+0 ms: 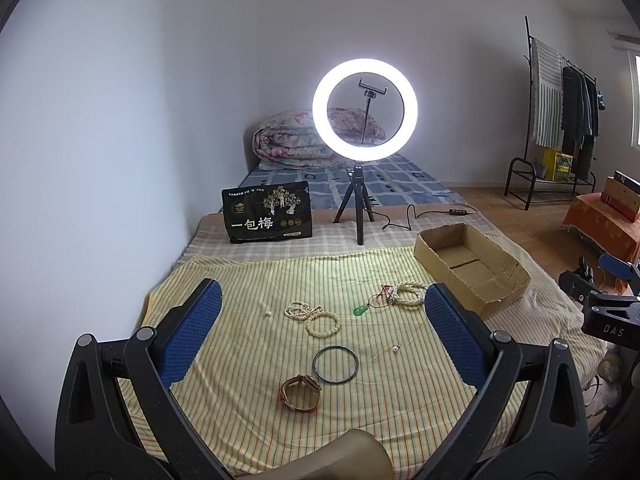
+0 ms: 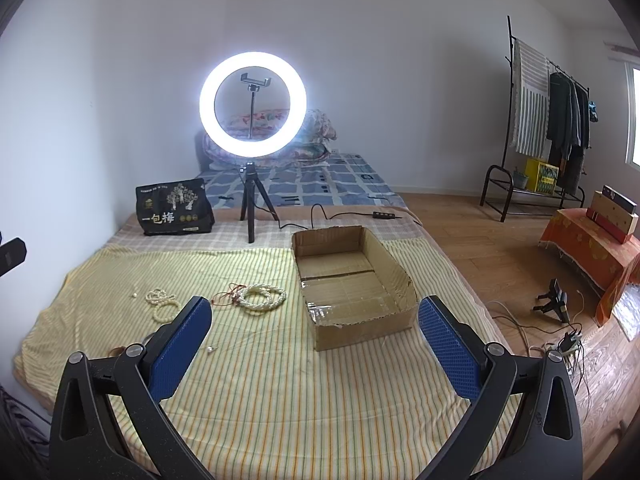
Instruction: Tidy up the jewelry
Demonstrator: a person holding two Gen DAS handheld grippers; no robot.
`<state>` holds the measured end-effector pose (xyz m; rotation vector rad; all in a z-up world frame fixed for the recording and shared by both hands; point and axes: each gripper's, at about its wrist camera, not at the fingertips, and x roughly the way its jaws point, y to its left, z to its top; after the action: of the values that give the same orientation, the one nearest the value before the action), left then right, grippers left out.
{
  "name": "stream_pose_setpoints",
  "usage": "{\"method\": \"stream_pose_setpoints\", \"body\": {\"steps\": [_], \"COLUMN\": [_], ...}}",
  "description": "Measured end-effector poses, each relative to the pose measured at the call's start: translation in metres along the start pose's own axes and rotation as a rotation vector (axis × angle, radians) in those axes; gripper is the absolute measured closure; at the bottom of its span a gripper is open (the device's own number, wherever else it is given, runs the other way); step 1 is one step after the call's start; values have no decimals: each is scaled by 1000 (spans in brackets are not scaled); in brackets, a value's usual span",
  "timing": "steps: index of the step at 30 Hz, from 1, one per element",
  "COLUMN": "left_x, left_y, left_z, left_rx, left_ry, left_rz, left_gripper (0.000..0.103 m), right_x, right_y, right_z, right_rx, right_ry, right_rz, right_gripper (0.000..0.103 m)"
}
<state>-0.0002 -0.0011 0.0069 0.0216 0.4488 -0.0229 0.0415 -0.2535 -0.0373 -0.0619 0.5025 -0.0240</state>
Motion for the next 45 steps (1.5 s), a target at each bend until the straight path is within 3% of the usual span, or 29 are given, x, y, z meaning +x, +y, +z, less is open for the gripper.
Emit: {"method": "stream_pose_setpoints", "body": {"steps": [45], "left_x": [-2], "left_y": [2], "left_z": [1], "left_rx": [-10], "left_ry": [-8], "left_rz": [-1], "left_gripper": [0], "right_x": [3], "right_y": [9], "right_z": [1], "right_rx": [-25], "right_ry": [10], "right_rz": [10], "right_gripper": [0]}}
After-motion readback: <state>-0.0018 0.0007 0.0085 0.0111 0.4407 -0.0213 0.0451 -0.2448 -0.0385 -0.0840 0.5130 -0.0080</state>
